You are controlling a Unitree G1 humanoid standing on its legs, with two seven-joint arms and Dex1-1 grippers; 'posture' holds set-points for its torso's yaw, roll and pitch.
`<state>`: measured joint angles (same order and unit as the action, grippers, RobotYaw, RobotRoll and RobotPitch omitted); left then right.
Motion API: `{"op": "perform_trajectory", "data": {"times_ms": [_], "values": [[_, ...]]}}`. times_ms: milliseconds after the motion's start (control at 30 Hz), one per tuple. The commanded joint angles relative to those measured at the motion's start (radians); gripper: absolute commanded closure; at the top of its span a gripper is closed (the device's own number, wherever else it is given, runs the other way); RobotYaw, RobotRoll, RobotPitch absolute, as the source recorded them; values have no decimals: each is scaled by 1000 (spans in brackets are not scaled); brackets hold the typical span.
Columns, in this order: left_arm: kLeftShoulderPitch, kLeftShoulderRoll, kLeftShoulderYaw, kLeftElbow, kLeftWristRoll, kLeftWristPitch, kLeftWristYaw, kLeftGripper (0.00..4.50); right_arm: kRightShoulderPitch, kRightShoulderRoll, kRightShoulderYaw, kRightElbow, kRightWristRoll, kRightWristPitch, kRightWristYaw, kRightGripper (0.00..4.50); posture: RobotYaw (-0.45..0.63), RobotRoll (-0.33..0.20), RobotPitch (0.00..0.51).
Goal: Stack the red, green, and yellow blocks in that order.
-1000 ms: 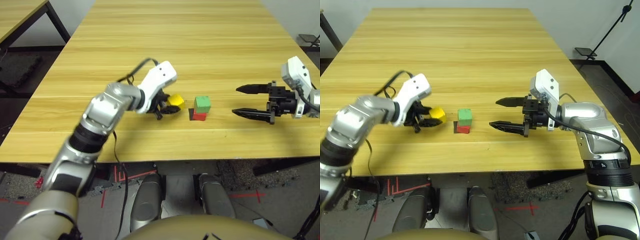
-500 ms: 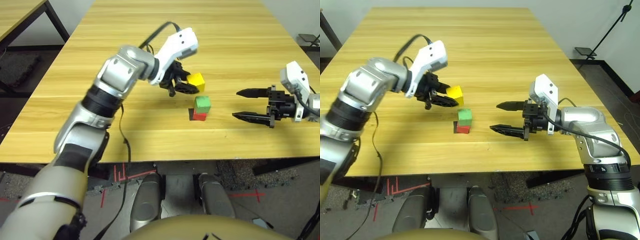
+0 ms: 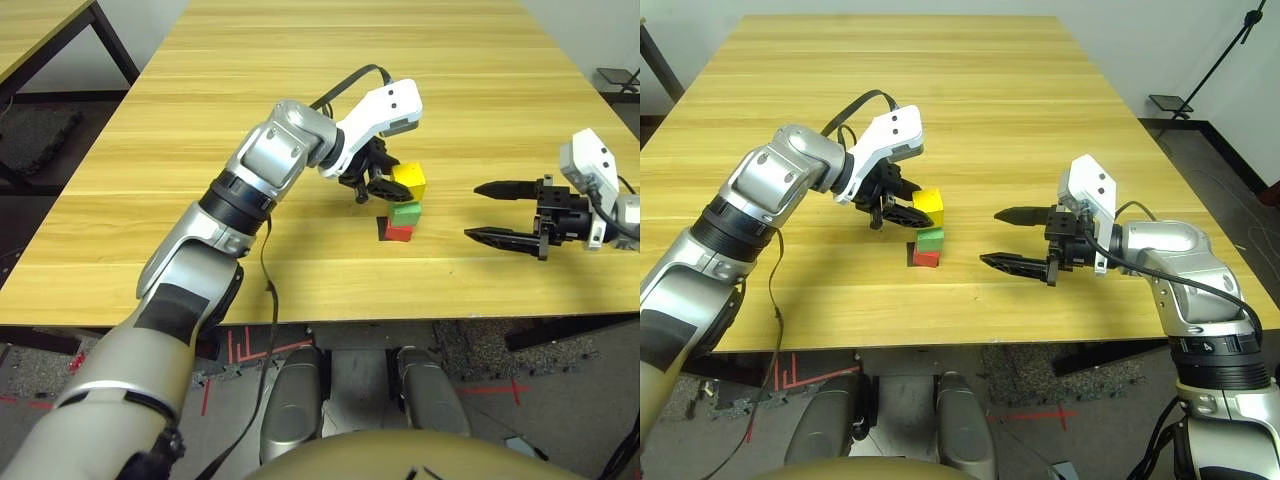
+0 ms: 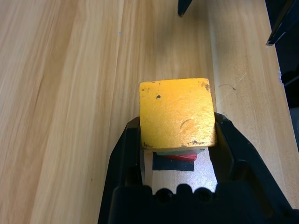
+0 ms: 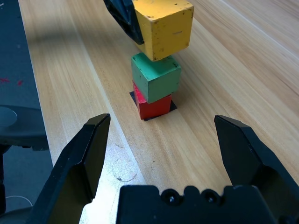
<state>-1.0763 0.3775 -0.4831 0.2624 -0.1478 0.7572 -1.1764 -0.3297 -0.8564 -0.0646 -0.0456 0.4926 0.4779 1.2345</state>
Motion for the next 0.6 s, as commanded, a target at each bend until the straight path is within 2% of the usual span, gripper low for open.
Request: {"op": "perform_trajectory", "data": {"times_ms": [33, 600], "values": [[15, -6, -15, -11, 9, 4, -8, 2455, 4, 3, -14, 1, 5, -7, -5, 0, -88, -39, 72], [30, -23, -21, 80, 56, -84, -17, 2455, 11, 13, -16, -25, 15, 10, -25, 0, -97, -37, 80]]}}
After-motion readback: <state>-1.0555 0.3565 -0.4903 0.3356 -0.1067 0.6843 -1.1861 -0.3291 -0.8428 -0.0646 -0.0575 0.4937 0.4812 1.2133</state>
